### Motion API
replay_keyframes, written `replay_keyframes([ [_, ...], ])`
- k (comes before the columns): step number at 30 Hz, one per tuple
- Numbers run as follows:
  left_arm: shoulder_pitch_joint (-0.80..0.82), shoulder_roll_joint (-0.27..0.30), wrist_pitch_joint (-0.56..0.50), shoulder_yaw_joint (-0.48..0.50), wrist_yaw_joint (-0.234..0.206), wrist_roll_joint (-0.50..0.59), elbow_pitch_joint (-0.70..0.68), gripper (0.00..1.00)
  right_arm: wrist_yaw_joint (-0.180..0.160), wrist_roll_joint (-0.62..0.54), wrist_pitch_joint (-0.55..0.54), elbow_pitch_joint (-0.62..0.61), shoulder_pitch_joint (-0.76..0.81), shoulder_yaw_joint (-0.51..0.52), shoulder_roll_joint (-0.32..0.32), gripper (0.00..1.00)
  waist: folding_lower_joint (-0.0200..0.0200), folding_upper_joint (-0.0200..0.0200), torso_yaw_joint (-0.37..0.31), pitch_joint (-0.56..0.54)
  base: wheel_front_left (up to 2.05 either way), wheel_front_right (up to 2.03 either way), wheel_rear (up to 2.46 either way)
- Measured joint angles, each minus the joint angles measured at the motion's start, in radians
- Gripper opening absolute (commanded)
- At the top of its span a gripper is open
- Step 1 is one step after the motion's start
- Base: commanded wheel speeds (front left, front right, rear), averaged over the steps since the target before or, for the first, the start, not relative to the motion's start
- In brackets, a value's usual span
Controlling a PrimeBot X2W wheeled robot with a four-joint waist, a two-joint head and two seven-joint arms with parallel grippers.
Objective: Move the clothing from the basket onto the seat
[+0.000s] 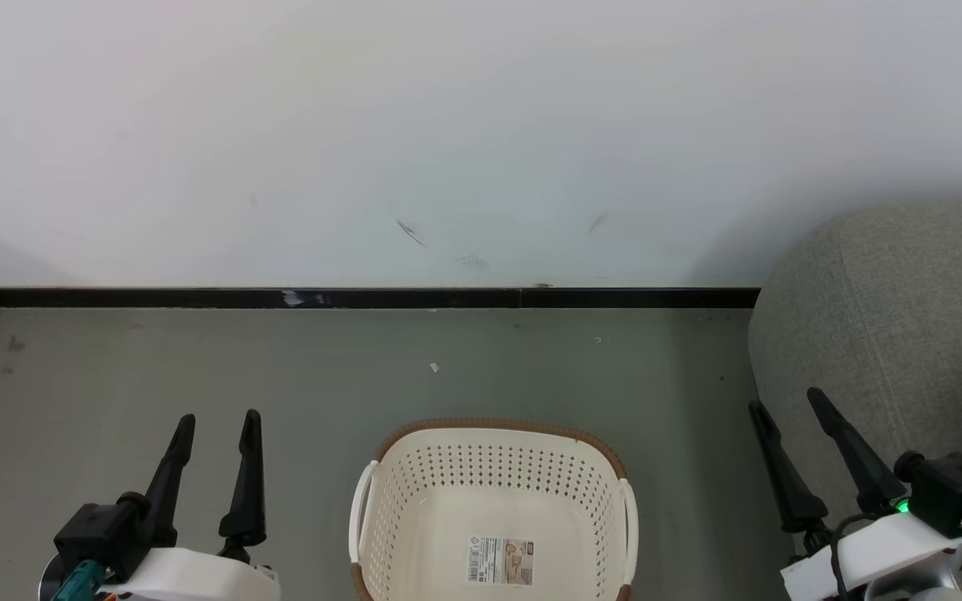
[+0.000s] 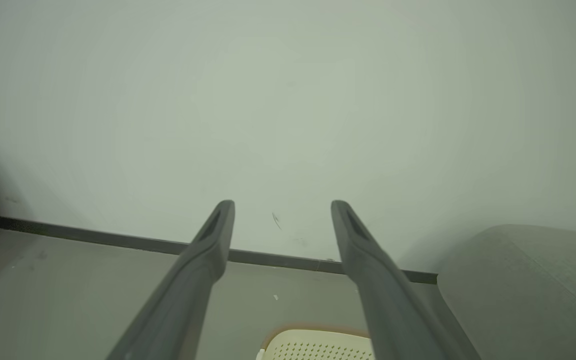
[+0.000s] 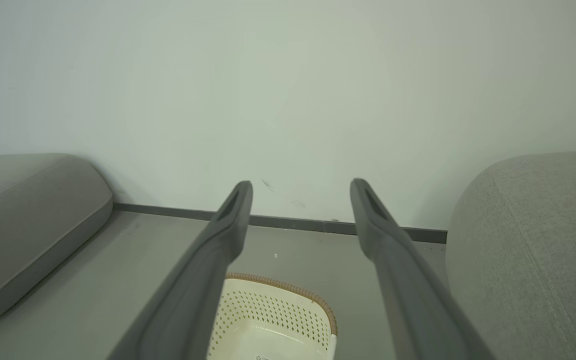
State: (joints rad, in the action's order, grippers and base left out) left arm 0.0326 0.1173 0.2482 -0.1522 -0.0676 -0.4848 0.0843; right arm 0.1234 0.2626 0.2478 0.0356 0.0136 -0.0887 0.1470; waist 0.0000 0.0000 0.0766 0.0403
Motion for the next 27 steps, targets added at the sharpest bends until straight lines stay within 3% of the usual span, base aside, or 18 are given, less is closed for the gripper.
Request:
replay_keyframes([
  [15, 0.000, -0.022, 0.000, 0.027, 0.028, 0.021, 0.011, 1.00, 0.000, -0.007, 0.000, -0.005, 0.003, 0.003, -0.010, 1.00, 0.0000, 0.0000, -0.004, 0.006, 0.00, 0.00, 0.00],
  [16, 0.000, -0.022, 0.000, 0.027, 0.028, 0.021, 0.012, 0.00, 0.000, -0.008, 0.000, -0.005, 0.003, 0.004, -0.010, 0.00, 0.0000, 0.0000, -0.004, 0.006, 0.00, 0.00, 0.00],
  [27, -0.027, -0.051, -0.012, 0.016, 0.036, -0.015, 0.073, 0.00, 0.000, 0.026, -0.002, 0.045, 0.043, -0.013, -0.036, 0.00, 0.0000, 0.0000, -0.005, 0.006, 0.00, 0.00, 0.00],
])
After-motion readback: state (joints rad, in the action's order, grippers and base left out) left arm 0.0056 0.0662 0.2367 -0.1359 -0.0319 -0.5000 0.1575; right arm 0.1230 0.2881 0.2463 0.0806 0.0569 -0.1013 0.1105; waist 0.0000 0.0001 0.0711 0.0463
